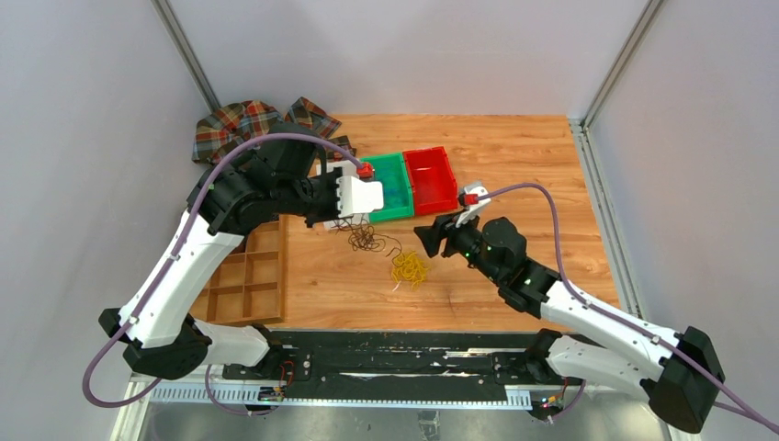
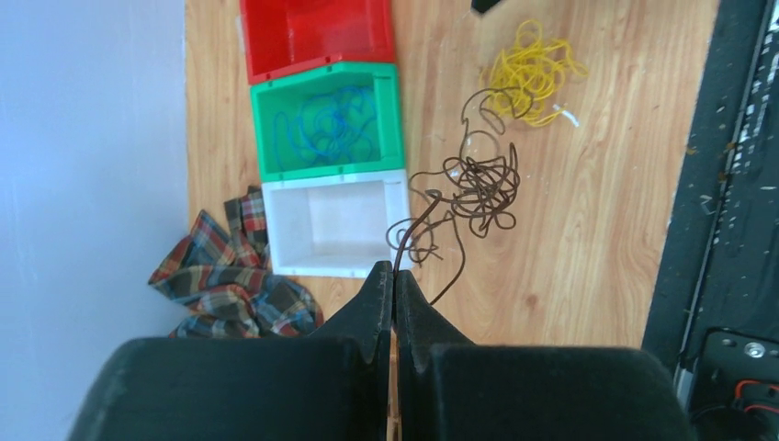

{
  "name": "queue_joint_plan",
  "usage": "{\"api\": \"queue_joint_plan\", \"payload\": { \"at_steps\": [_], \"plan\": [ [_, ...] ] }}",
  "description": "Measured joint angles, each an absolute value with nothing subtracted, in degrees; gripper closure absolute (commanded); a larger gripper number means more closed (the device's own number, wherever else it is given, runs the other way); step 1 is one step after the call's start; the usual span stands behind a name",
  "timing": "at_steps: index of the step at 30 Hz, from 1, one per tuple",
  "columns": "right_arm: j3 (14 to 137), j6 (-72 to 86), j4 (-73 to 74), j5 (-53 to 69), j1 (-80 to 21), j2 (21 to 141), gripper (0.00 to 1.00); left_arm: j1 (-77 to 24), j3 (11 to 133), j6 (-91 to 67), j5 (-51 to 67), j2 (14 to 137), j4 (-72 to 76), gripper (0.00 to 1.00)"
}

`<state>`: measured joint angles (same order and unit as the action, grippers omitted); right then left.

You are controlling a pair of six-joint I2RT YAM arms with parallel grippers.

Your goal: Untangle the cables

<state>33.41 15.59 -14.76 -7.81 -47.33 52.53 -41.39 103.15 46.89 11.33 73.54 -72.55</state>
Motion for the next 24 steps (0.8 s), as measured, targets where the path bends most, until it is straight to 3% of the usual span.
{"api": "queue_joint_plan", "payload": {
  "at_steps": [9, 24],
  "plan": [
    [36.3, 11.9, -21.8, 0.1, -54.1, 58.0, 0.39, -41.4, 103.1, 43.9, 16.2, 73.5, -72.1, 1.0],
    [45.9, 9.1, -28.2, 2.9, -59.0, 68.6, 0.4, -41.4, 103.1, 42.8, 17.4, 73.3, -72.1, 1.0]
  ]
}}
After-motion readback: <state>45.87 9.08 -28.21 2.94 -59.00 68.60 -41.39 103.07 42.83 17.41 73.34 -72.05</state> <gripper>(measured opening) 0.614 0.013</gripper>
